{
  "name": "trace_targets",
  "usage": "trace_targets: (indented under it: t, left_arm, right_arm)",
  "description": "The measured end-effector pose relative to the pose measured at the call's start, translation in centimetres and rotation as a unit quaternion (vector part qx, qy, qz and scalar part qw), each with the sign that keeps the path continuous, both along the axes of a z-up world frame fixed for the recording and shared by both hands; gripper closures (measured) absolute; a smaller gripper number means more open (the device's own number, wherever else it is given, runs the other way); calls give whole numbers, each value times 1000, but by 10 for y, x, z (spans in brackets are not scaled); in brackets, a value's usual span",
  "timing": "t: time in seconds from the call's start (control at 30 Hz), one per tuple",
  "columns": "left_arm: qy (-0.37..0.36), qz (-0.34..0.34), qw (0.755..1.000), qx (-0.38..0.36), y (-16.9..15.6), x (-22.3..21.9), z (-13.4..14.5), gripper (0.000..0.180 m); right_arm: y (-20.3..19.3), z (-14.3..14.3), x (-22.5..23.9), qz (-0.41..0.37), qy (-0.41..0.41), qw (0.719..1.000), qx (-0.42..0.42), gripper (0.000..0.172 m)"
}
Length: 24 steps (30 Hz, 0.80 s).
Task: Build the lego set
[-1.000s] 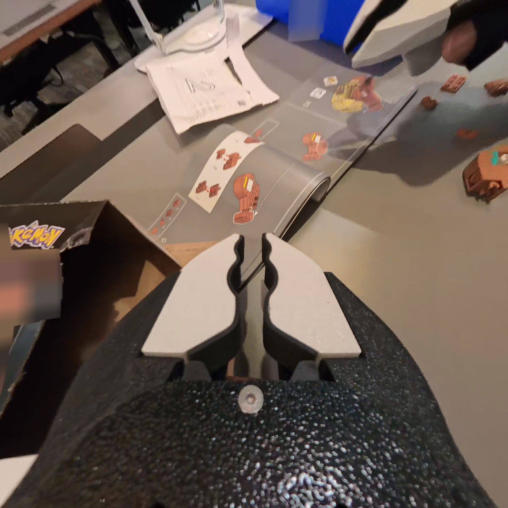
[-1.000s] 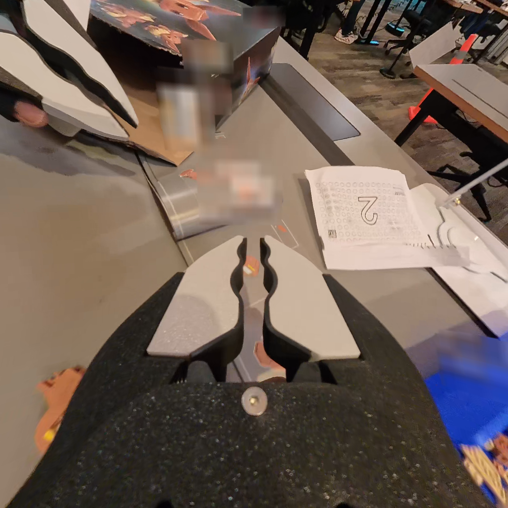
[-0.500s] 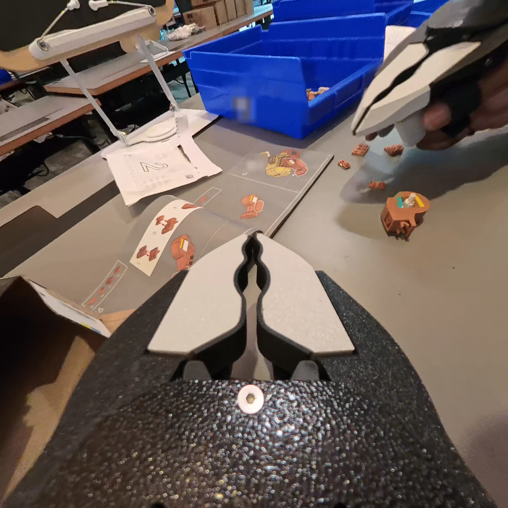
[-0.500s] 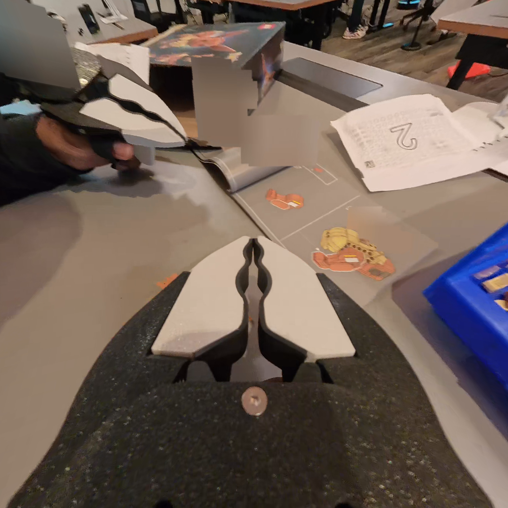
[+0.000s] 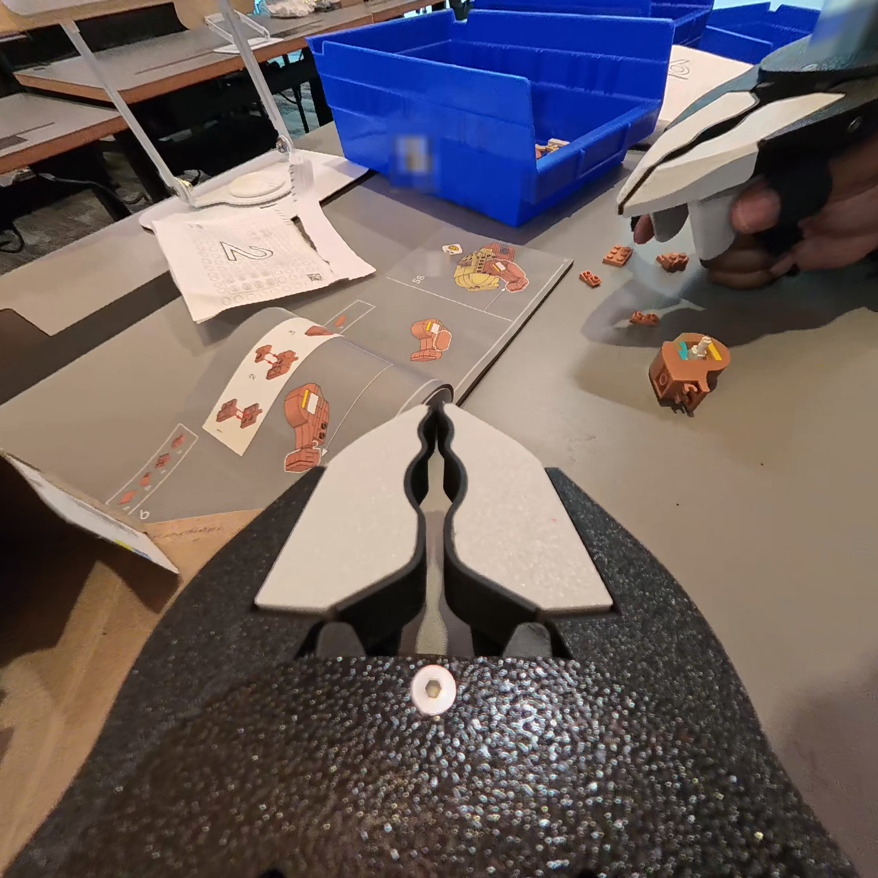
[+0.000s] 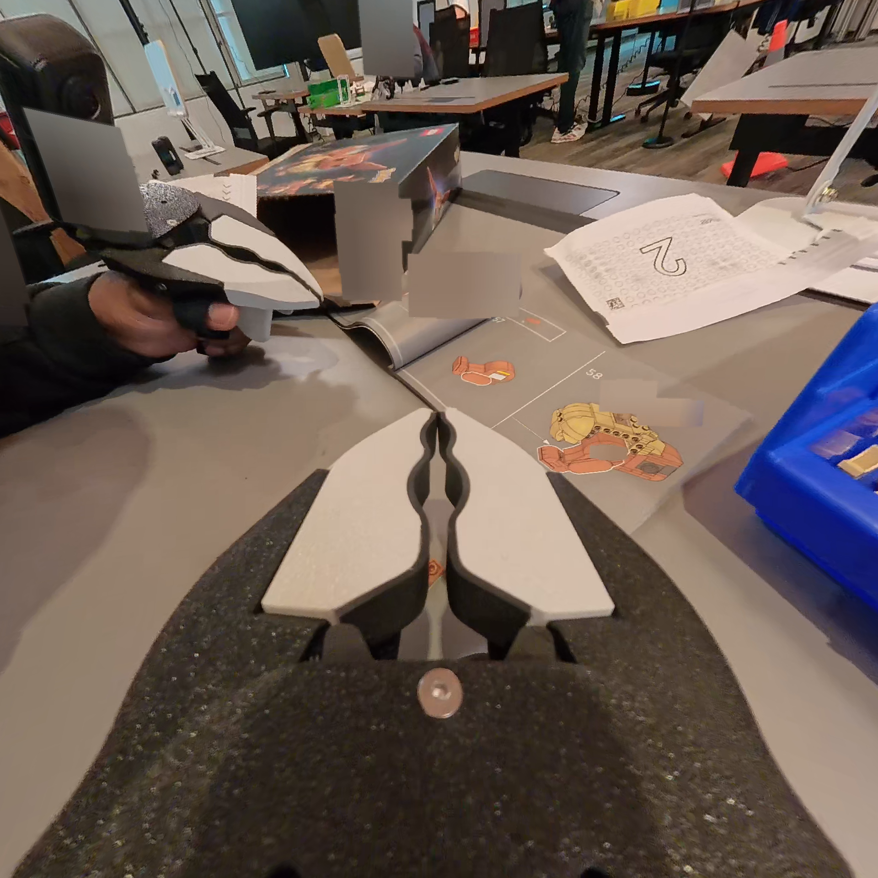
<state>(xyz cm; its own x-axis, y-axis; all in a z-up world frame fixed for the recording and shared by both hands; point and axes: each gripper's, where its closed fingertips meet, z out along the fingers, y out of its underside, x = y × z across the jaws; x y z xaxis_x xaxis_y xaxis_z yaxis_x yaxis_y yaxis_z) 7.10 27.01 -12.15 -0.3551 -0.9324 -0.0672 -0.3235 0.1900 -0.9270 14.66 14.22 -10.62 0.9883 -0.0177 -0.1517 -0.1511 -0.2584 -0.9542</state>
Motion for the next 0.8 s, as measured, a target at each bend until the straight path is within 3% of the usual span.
trace_targets:
  t: [0.8]
  left_arm:
    - [10,5,1000,20,2,0,-5,178]
  right_arm:
    - [-1,-1,1,8,27,1000,0,172]
